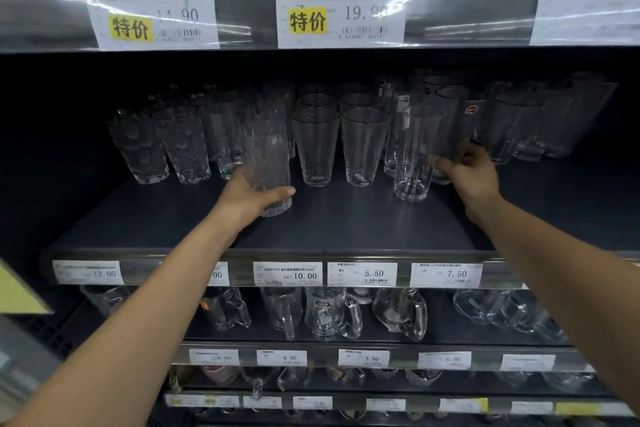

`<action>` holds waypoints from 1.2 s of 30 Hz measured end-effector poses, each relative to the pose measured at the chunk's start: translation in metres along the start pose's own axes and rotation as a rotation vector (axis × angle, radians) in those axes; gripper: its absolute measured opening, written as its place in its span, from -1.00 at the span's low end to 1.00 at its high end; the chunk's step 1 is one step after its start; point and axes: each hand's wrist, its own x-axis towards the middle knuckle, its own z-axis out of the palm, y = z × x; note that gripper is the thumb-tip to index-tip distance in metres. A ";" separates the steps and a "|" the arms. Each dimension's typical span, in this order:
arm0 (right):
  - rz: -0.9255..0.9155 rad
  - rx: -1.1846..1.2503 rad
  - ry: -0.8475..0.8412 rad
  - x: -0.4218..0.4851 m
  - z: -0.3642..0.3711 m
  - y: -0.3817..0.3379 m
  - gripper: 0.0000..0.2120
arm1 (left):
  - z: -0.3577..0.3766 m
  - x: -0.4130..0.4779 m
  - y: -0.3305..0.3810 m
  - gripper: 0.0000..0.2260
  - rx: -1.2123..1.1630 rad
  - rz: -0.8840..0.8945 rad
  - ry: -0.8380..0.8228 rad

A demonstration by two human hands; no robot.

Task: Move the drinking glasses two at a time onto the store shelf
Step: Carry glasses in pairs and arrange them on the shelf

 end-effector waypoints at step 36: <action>-0.009 -0.049 -0.002 -0.006 0.000 -0.006 -0.35 | -0.003 -0.003 0.001 -0.51 -0.019 -0.038 0.052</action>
